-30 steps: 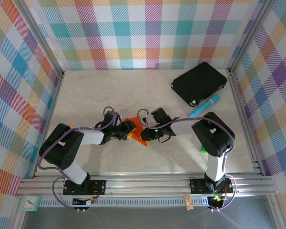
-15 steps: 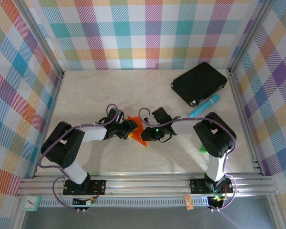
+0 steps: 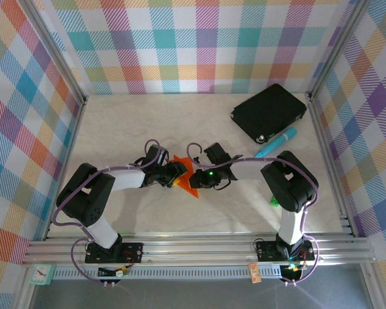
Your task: Fold a paper plane with a square sheet of paper (pick it up from the middle)
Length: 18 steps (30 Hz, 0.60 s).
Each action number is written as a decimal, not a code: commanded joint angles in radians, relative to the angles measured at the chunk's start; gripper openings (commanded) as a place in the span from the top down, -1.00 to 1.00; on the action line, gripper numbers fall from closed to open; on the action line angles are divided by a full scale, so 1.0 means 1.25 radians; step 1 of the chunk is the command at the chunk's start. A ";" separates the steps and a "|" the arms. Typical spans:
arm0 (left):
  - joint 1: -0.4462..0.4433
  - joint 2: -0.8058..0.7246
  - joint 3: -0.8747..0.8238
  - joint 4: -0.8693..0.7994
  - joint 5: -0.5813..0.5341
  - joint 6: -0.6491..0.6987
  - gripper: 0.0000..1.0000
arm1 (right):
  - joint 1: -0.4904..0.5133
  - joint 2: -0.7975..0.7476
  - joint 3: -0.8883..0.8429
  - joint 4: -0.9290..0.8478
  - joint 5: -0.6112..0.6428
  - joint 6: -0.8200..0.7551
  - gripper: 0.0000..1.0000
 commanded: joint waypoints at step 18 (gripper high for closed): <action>-0.015 0.045 -0.033 -0.115 -0.035 0.004 -0.03 | 0.024 -0.060 0.014 -0.098 0.141 0.006 0.32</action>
